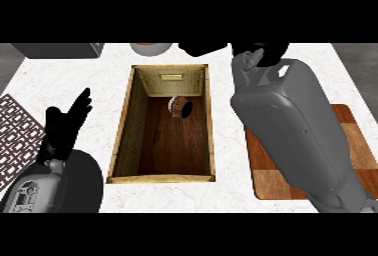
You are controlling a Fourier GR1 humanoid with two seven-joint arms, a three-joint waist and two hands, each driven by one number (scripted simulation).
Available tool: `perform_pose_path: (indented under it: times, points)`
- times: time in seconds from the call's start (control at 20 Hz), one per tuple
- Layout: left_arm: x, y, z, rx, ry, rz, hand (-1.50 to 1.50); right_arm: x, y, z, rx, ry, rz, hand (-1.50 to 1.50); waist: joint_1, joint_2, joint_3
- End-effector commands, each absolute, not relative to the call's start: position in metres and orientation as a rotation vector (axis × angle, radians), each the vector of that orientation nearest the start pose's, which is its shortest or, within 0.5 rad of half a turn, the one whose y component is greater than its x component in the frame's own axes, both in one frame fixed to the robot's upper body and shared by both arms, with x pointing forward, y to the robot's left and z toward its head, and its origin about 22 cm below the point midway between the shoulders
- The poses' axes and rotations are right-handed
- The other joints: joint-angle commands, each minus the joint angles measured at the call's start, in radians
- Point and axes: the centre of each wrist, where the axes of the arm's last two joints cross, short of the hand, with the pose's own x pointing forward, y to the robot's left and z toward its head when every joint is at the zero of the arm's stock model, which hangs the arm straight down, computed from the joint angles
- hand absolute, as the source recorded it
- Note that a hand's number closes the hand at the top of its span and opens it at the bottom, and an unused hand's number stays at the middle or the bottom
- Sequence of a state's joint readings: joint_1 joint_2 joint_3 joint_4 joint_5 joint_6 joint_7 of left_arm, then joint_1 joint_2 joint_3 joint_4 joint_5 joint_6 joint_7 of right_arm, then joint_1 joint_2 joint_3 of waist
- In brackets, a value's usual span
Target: Pick the cupcake from the cutting board and place it in the basket
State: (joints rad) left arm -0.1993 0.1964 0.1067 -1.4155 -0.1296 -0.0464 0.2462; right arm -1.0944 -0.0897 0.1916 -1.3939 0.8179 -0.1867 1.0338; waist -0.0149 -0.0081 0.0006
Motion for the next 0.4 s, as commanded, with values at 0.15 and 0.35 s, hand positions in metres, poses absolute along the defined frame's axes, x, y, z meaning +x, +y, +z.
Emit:
perform_pose_path:
  times: [0.15,0.35]
  points:
    - [0.294,0.277,0.023,0.296,-1.34,-0.17,0.0,0.313,-0.143,0.285,-0.872,-1.523,0.089,-1.5,-0.027,-0.002,0.0]
    - [0.283,0.305,0.025,0.289,-1.351,-0.197,0.0,0.289,-0.209,0.281,-0.878,-1.552,0.041,-1.5,-0.012,0.002,0.0]
